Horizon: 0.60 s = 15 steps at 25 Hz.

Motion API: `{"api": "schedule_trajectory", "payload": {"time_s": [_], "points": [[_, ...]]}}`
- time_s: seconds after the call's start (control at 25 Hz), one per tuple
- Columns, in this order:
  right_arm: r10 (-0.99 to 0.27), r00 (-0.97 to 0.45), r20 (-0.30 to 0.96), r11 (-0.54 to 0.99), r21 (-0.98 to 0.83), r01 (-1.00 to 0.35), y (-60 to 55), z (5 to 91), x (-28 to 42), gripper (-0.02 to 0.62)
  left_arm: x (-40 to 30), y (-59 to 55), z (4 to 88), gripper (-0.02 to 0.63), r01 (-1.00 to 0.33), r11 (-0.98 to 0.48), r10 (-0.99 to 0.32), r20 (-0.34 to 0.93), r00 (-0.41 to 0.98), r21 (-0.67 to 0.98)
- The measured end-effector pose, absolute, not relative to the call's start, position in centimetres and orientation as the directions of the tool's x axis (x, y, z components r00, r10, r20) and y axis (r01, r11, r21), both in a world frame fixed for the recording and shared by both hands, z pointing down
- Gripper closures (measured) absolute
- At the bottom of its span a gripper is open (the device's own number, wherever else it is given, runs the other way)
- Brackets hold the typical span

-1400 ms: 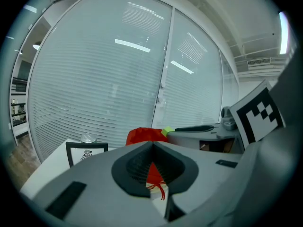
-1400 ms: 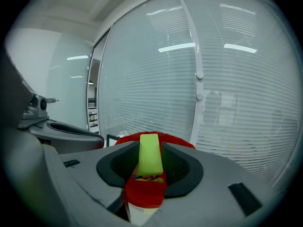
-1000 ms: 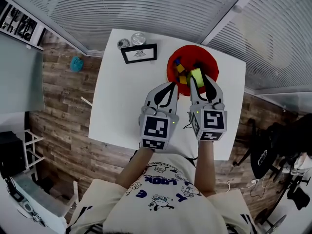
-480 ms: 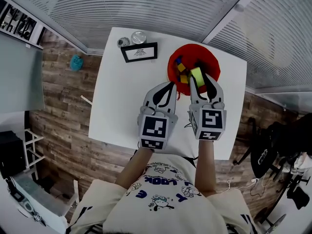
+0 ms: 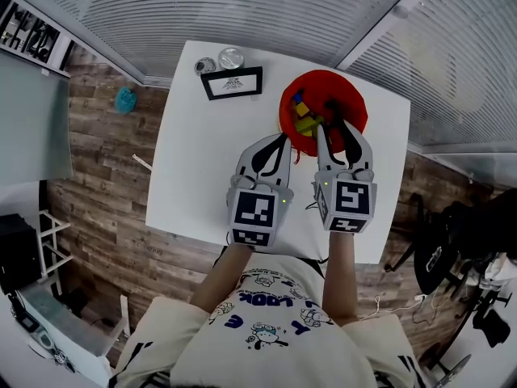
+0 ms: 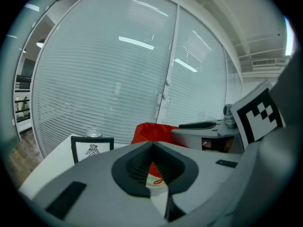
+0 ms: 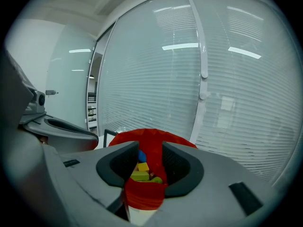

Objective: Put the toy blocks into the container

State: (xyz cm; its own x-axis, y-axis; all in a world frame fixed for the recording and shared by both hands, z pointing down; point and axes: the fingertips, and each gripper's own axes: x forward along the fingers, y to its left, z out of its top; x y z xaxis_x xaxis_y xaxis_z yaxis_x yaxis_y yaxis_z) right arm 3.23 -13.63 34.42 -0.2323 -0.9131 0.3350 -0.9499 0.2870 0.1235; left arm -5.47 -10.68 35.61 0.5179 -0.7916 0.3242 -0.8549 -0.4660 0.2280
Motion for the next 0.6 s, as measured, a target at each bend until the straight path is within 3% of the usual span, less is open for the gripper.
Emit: {"api": "schedule_trajectory", "payload": {"time_s": [0.36, 0.6], "points": [[-0.939, -0.222, 0.261, 0.248, 0.067, -0.966, -12.5, 32.8, 3.7, 0.45, -5.6, -10.6, 35.2, 0.574, -0.857, -0.467, -0.799, 0.311, 0.515, 0.219], [-0.964, -0.162, 0.212, 0.179, 0.068, -0.981, -11.3, 31.7, 4.9, 0.575, -5.0, -10.4, 34.4, 0.574, -0.849, -0.486, -0.798, 0.289, 0.528, 0.208]]}}
